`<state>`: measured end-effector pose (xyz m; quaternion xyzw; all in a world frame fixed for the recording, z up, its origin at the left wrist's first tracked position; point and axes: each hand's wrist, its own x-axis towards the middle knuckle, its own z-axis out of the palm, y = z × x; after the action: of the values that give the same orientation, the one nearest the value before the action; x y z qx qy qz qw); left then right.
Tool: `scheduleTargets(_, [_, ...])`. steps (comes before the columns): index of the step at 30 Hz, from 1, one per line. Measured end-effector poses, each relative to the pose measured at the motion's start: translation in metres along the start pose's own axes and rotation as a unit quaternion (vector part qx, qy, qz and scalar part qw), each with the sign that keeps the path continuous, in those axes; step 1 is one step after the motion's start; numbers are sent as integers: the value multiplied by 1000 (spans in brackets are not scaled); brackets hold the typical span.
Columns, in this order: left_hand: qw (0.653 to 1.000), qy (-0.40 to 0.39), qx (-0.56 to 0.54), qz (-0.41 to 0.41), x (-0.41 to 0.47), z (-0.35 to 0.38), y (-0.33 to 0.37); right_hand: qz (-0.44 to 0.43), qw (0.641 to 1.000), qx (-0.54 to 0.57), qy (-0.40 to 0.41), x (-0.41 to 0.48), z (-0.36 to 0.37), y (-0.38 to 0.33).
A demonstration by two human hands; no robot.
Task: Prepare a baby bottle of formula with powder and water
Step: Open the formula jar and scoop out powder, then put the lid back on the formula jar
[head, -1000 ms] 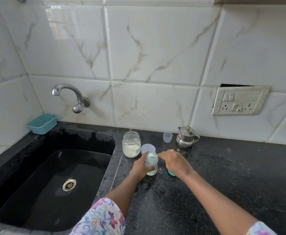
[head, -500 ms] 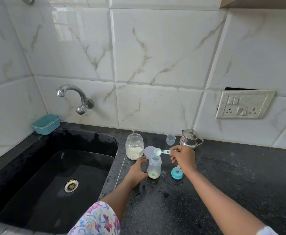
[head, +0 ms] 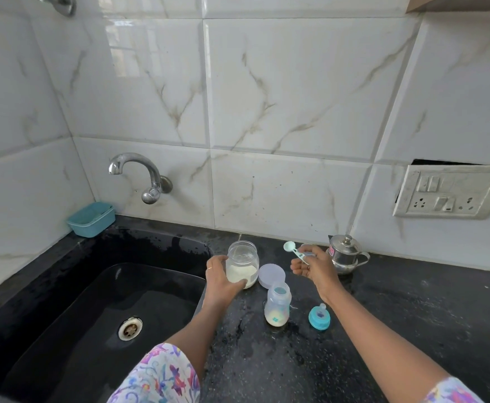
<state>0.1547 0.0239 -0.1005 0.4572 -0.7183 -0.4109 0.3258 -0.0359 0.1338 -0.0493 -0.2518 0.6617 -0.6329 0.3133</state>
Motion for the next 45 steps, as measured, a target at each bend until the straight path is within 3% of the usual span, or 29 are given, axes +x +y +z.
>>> scheduleTargets(4, [1000, 3, -23, -11, 16, 6, -1, -50, 983, -175, -1, 23, 3, 7])
scheduleTargets(9, [997, -49, -50, -25, 34, 7, -1, -91, 901, -413, -101, 45, 11, 21])
scheduleTargets(14, [995, -79, -49, -24, 54, 12, 0, -91, 800, -542, -242, 68, 27, 27])
scheduleTargets(19, [995, -80, -64, -20, 56, 18, -8, -85, 746, -595, -285, 81, 41, 39])
scheduleTargets(27, [993, -81, -79, -31, 58, 24, -18, -73, 793, -550, -251, 91, 43, 46])
scheduleTargets(32, [992, -85, -89, -37, 56, 24, -19, -94, 890, -427, -131, 96, 42, 8])
scheduleTargets(34, [991, -86, -93, -41, 56, 24, -19, -98, 917, -367, -120, 93, 49, -9])
scheduleTargets(39, [986, -106, -119, -52, 57, 24, -16, -132, 876, -398, -239, 73, 87, -24])
scheduleTargets(45, [985, -101, -134, -50, 57, 22, -14, -146, 809, -482, -303, 69, 112, -20])
